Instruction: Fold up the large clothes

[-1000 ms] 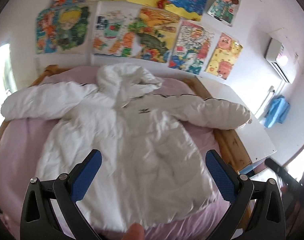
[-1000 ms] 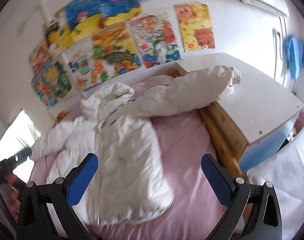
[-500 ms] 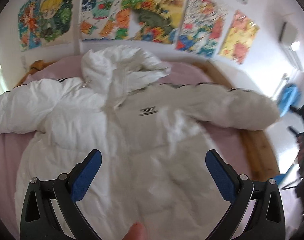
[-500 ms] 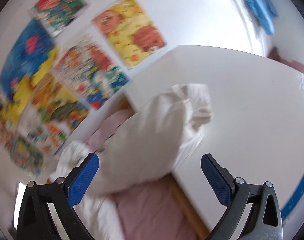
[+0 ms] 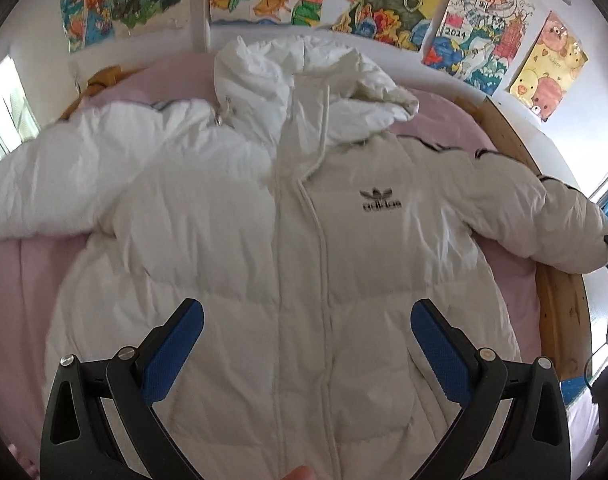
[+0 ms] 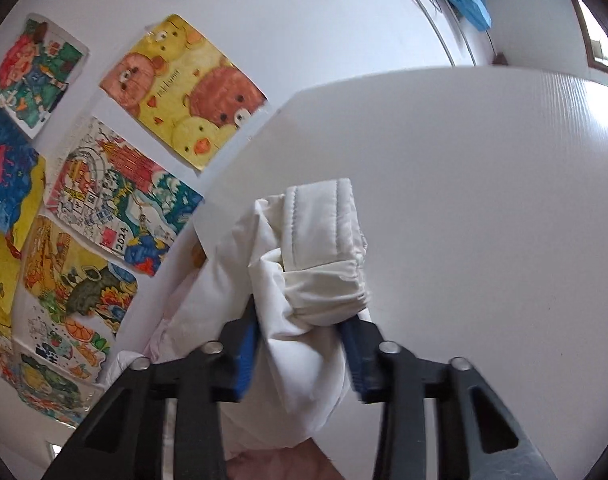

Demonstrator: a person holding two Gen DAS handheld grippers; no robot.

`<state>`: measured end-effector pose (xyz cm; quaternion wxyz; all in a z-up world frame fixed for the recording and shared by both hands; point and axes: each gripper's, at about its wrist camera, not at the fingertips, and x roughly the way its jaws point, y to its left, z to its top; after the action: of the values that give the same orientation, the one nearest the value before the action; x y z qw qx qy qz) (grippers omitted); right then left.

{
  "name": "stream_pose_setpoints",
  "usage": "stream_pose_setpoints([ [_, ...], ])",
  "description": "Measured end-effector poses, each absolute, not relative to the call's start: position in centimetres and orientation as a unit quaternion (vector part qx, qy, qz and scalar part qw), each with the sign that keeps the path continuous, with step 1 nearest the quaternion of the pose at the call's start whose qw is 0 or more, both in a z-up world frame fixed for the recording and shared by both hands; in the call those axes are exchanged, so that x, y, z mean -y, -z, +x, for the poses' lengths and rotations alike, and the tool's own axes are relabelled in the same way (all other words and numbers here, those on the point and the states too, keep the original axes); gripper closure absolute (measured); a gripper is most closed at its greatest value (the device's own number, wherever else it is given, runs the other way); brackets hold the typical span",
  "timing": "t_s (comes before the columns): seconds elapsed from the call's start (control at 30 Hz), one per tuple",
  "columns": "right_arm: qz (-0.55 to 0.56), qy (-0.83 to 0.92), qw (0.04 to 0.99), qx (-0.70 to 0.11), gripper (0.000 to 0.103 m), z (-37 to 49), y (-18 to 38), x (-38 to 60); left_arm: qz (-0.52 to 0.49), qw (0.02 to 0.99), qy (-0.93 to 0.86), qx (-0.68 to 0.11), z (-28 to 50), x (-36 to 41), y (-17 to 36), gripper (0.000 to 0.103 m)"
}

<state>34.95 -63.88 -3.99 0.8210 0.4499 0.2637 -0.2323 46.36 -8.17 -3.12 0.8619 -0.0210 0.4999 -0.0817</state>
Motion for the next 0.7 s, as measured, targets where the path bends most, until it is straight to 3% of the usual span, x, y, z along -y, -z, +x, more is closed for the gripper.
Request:
stream_pose_setpoints([
  [0.17, 0.325, 0.248, 0.883, -0.23, 0.076, 36.4, -2.8, 57.9, -0.022, 0.863, 0.091, -0.497, 46.7, 6.5, 1.1, 0.001],
  [0.43, 0.09, 0.087, 0.985, -0.123, 0.076, 37.9, -16.5, 36.7, -0.049, 0.876, 0.11, -0.467, 45.4, 0.5, -2.6, 0.001],
  [0.57, 0.018, -0.015, 0.994, -0.105, 0.076, 38.5, -17.1, 25.9, -0.111, 0.876, 0.098, -0.459, 45.0, -4.2, -3.3, 0.001],
  [0.7, -0.062, -0.1, 0.986, -0.119, 0.074, 39.3, -13.8, 15.2, -0.162, 0.874, 0.083, -0.45, 44.7, -8.5, -3.2, 0.001],
])
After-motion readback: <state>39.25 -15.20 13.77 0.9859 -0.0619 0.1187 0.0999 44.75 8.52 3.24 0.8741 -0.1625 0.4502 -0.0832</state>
